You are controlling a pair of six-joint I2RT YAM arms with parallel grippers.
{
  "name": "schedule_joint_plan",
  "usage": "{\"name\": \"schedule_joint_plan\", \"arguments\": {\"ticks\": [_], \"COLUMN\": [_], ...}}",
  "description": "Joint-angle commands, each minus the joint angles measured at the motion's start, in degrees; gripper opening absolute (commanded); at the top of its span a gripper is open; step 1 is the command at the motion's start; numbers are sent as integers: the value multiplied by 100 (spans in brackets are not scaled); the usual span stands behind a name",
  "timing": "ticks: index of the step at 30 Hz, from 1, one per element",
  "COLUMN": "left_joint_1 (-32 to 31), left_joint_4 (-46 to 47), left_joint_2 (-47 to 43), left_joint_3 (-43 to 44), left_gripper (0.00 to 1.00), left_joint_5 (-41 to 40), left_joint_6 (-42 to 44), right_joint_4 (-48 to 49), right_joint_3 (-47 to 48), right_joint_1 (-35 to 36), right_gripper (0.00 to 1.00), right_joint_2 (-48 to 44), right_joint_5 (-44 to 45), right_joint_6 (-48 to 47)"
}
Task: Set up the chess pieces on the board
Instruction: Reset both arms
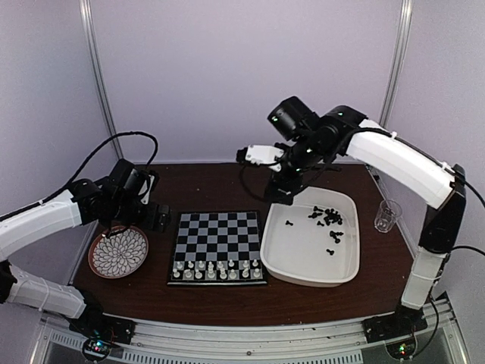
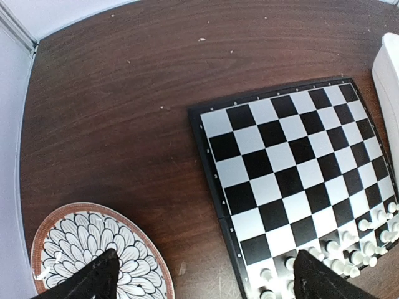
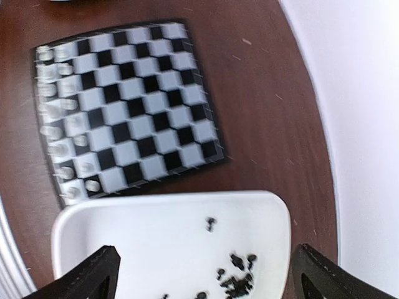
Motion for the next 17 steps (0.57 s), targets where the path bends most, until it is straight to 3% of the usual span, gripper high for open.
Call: {"name": "schedule_joint_plan", "arguments": {"ticks": [1,5,9,12,17], "left_joint_1": [43,43,52,52,52], "left_joint_4": [19,-45,-119,-120,-62], "left_joint_2": [-150,-110,-39,-29,9], "left_joint_3": [357,611,819,865,907], "left_gripper": [98,98,98,98,98], "left_joint_5": [-240,-320,-361,-424,-381], "left_joint_6": [633,735,736,711,635], "right_joint_4": [1111,2307,3567,3837,3759], "right_joint_3": [-1170,-2710,-4199,-4867,-5080], "right_joint_1": [-1244,-2329,-2763,-3153,-3890], "right_gripper": [100,99,100,99,100], "right_joint_2": [-915,-2151,-3216,-3860,-4361], "right_joint_5": [852,952,2124,1847,1013], "right_joint_6": [419,962,1548,1754,2568]}}
